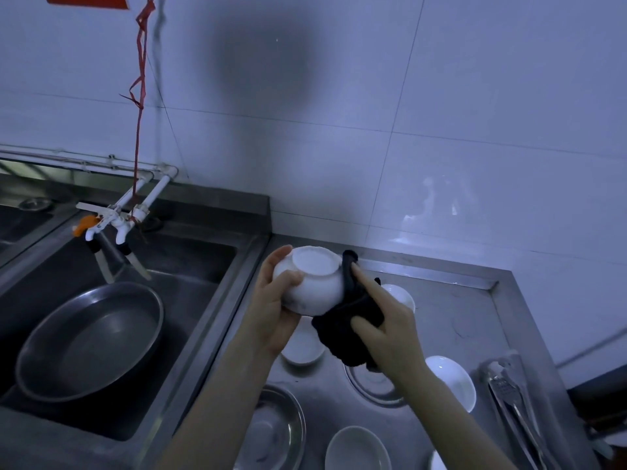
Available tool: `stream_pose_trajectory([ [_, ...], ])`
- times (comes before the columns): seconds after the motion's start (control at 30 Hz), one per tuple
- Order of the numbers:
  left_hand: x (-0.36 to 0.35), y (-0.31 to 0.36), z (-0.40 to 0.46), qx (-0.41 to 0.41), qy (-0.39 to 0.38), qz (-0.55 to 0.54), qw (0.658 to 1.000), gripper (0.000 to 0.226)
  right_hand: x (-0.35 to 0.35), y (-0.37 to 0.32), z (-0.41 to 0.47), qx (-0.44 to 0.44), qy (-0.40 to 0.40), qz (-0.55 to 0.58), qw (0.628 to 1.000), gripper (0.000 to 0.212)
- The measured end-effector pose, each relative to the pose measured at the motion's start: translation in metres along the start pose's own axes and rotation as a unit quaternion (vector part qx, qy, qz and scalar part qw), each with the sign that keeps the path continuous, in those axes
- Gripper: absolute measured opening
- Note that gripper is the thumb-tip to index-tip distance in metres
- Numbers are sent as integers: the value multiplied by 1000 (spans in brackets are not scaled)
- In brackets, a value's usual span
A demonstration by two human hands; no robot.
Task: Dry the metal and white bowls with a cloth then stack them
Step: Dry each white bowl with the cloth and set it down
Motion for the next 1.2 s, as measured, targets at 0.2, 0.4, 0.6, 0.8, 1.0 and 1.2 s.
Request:
stream_pose_trajectory([
  [0.2,-7,-1,-1,9,-23,-16,1000,42,-27,-29,-19,184,-49,-110,975,71],
  [0.4,7,-2,-4,6,-83,-23,996,58,-12,-20,-16,91,-6,6,996,77],
  [0.6,14,11,-6,6,-172,88,981,79,16,-17,24,-65,-144,38,987,81],
  [0.8,13,15,-1,-12,-122,12,992,80,-2,-32,9,9,-141,-79,987,79],
  [1.0,17,4,-8,54,-160,60,984,62,-26,-42,-1,78,-193,-200,957,72],
  [1.2,15,10,-3,33,-125,38,991,53,-21,-39,6,-20,-144,-172,974,74],
])
Point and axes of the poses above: each hand's wrist, its own z-axis towards the middle knuckle, its own x-axis out of the back of the hand, y = z × x, the point moved 4 cm from there along z, towards the middle knuckle, and after that the axes turned 8 degrees about z, right-handed, at the moved point
